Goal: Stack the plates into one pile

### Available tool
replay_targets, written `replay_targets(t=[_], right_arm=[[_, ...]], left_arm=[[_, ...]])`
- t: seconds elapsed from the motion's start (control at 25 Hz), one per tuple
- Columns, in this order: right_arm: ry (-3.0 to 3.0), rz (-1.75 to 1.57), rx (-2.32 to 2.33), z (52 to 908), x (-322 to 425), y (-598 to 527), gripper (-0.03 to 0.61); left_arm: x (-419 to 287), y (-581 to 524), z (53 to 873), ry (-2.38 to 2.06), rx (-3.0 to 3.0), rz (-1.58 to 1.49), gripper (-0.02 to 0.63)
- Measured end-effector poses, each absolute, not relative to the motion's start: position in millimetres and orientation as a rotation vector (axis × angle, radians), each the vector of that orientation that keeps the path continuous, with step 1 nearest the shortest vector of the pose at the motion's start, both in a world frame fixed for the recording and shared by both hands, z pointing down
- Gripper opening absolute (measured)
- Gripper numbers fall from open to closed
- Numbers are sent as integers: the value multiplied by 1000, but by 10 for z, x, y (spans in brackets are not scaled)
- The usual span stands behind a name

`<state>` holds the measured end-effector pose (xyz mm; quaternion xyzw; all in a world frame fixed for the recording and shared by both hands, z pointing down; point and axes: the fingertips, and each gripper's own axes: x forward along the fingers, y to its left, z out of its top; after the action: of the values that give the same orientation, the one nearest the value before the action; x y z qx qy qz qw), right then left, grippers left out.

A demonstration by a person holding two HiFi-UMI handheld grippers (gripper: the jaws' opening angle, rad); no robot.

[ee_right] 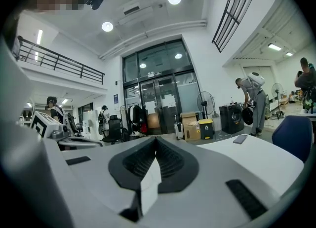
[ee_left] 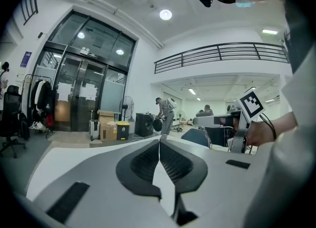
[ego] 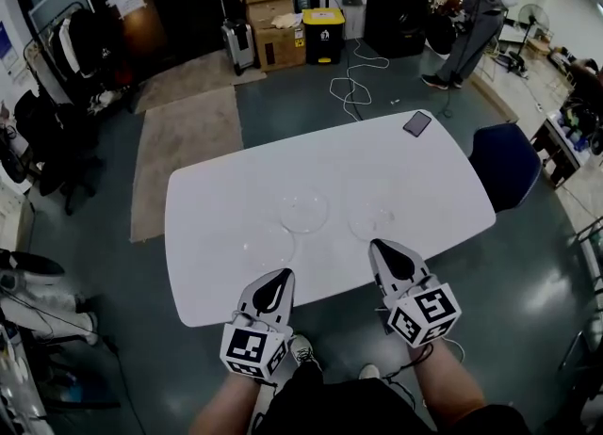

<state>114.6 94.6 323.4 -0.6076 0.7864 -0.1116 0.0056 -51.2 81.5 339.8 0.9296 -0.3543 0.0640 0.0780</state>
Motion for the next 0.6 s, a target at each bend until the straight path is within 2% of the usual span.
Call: replay_targets(t=[0.32,0.6], right_arm=[[2452,-364,-1933,3278,773,505,17],[2436,-378,-1962,3351,552,198,17]], left_arm=[[-908,357,3489,-1047,2777,202,21],[-1144,31,3589,-1033,2779,216,116]])
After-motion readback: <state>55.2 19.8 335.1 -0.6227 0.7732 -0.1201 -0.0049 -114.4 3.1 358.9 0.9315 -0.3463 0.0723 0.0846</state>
